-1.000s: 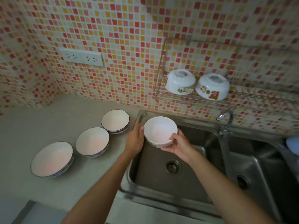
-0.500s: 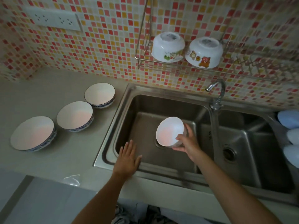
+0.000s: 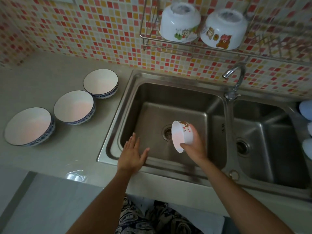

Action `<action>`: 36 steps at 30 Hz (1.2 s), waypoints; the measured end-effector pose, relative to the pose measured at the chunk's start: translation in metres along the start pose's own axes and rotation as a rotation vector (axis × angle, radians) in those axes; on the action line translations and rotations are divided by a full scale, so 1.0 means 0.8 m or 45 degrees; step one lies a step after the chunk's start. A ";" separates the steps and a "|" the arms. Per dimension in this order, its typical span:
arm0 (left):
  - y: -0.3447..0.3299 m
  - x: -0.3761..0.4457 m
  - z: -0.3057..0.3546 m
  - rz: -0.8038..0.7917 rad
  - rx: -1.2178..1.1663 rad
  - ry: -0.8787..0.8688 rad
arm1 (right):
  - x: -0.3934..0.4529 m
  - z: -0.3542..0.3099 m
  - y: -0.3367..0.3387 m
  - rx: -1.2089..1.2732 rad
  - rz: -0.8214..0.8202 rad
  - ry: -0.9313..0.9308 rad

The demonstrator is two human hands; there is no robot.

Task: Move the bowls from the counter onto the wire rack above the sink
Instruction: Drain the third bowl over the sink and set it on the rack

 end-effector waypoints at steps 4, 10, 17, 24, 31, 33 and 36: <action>0.001 0.001 0.001 0.021 -0.008 -0.011 | -0.010 -0.010 -0.003 -0.216 0.023 0.126; -0.001 0.002 -0.001 0.017 0.008 -0.005 | -0.019 -0.023 -0.030 -0.667 -0.154 0.481; -0.005 0.004 -0.003 0.014 0.037 -0.009 | -0.034 -0.030 -0.046 -1.241 -0.241 0.724; -0.001 0.001 0.005 -0.038 0.018 -0.099 | -0.016 -0.071 -0.011 -0.644 -0.048 0.605; 0.161 0.058 0.103 0.360 -0.144 -0.324 | 0.013 -0.167 0.092 0.078 0.315 0.392; 0.233 0.068 0.154 0.543 -0.183 -0.442 | 0.020 -0.187 0.118 0.235 0.375 0.321; 0.320 0.069 0.220 0.747 -0.186 -0.571 | 0.029 -0.202 0.136 0.642 0.378 0.081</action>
Point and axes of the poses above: each hand's wrist, its own x-axis towards the middle knuckle, its own y-axis out of the back of the hand, z = x × y, the point moved 10 cm from there along x, towards the middle knuckle, and after that the axes turned 10 degrees about y, right-handed, at the moved point
